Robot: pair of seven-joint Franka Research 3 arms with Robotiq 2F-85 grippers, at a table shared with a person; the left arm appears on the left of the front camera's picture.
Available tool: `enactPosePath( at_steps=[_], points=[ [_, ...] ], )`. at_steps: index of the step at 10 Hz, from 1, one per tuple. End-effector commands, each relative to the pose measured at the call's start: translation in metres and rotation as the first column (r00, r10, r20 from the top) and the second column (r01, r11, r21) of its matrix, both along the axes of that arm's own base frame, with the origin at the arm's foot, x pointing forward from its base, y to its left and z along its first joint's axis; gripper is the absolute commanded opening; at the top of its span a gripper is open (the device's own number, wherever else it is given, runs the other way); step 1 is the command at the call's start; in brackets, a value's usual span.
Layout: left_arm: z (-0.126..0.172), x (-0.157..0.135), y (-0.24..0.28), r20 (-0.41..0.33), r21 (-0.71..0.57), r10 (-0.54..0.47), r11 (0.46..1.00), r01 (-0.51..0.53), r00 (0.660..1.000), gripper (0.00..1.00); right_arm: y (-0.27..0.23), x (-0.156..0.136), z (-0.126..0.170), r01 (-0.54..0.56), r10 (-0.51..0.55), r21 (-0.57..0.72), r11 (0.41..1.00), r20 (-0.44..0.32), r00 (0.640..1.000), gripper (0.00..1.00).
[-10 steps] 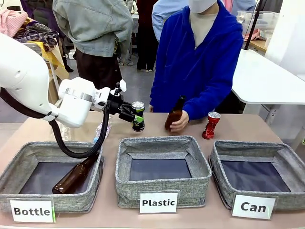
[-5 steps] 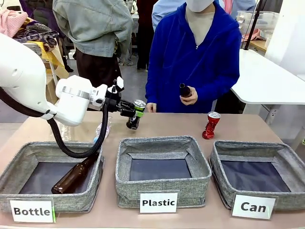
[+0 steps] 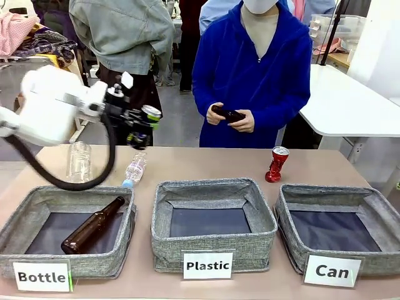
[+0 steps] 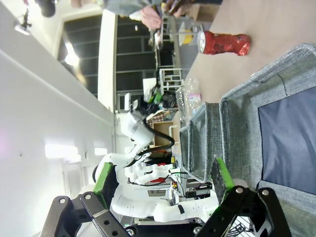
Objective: Sort the can waste into the basket.
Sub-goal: Pick up the can waste from the table and place it in the right Fabric basket.
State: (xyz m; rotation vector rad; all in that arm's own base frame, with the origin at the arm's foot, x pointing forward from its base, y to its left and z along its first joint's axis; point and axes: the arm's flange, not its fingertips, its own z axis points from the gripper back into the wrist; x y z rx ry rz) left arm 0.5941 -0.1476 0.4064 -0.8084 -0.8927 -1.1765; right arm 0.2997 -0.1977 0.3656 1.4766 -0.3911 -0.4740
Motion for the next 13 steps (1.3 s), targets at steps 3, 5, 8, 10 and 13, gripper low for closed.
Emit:
enactPosePath(
  at_steps=[3,5,8,10,13],
  points=[
    [0.077,-0.082,0.041,-0.228,0.214,-0.38,0.879,0.426,0.897,0.0,0.0,0.001,0.002,0.004,-0.005,0.01,1.0,0.019,1.0,1.0],
    [0.082,-0.101,0.044,-0.42,0.244,-0.583,0.666,0.705,0.696,0.0,0.0,0.001,0.002,0.004,-0.005,0.01,1.0,0.019,1.0,1.0],
    [0.076,-0.122,0.041,-0.338,0.221,-0.441,0.821,0.526,0.831,0.0,0.0,0.001,0.002,0.004,-0.005,0.01,1.0,0.019,1.0,1.0],
    [0.082,-0.123,0.031,-0.303,0.184,-0.587,0.737,0.651,0.751,0.0,0.0,0.001,0.002,0.004,-0.005,0.01,1.0,0.019,1.0,1.0],
    [0.168,-0.164,0.189,-0.164,0.319,-0.518,0.778,0.542,0.839,0.0,0.0,0.001,0.002,0.004,-0.005,0.01,1.0,0.019,1.0,1.0]
  ],
)
